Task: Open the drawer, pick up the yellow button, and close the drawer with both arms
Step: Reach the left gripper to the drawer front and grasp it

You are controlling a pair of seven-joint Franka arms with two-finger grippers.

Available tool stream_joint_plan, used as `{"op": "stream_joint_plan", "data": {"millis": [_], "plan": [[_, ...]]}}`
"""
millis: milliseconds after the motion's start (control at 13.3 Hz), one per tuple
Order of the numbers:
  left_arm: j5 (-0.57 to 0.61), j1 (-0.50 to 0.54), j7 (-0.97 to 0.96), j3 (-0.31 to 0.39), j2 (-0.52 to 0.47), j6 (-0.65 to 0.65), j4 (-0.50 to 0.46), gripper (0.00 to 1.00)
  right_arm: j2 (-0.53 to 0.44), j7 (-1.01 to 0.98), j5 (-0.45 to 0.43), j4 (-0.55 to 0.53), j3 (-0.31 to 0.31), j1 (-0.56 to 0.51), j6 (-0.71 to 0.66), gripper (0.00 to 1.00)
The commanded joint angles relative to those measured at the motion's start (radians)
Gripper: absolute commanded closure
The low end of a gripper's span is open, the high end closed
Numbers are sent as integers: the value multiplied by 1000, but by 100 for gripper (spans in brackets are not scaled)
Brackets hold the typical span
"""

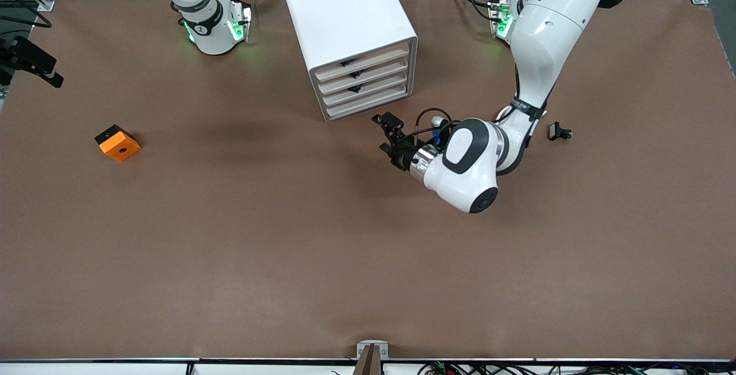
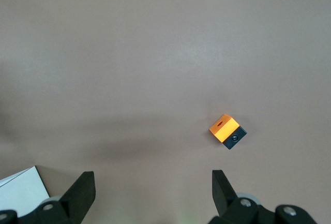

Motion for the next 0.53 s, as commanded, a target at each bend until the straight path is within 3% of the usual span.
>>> {"op": "stream_joint_plan", "data": {"millis": [0,453], "plan": [[16,-32,-12,3,21,-37,17,0,-7,1,1,0,-3,-1,-8,0],[-8,-75,-15,0,43,-68,17,0,-7,1,1,0,-4,-2,-8,0]]}}
